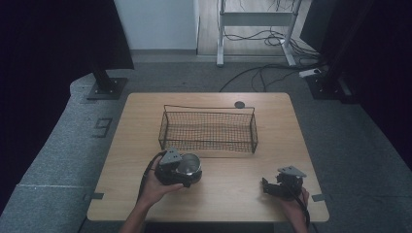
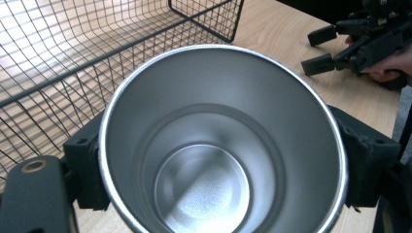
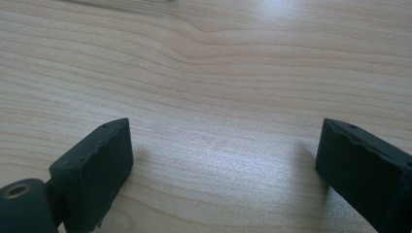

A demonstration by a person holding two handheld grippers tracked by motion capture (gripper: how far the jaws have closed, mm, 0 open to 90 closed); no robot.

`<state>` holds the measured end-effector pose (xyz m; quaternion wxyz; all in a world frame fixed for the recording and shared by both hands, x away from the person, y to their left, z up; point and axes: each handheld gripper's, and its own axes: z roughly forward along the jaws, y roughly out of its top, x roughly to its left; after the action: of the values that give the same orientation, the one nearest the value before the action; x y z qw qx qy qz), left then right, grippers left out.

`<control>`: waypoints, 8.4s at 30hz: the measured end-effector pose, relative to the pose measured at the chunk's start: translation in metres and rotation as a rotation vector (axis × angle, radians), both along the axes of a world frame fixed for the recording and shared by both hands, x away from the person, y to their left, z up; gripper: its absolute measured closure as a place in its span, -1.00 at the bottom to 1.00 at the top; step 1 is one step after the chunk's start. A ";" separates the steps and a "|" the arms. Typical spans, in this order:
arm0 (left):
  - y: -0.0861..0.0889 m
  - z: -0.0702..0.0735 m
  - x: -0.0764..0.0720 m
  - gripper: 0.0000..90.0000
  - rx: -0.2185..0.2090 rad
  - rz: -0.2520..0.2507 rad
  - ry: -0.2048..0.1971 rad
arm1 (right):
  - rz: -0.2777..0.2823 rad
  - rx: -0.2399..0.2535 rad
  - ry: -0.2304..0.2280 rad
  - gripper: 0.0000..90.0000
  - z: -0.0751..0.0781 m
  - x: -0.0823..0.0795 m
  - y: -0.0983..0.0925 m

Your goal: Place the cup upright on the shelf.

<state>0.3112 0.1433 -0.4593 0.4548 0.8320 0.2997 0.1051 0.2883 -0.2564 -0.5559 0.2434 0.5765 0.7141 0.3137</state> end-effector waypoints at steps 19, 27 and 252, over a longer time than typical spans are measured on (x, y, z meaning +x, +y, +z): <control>0.006 0.020 0.030 -0.68 -0.031 0.047 0.000 | 0.001 -0.001 0.001 -0.86 0.000 0.000 0.000; 0.007 0.023 0.039 -0.68 -0.036 0.067 0.000 | 0.002 -0.001 0.001 -0.86 0.000 0.000 0.000; -0.023 -0.007 0.194 -0.76 0.152 0.230 0.189 | 0.002 -0.003 -0.002 -0.85 0.000 0.001 -0.001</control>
<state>0.5049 0.1202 -0.4667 0.3454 0.8303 0.4257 0.1001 0.2894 -0.2569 -0.5560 0.2445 0.5752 0.7149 0.3135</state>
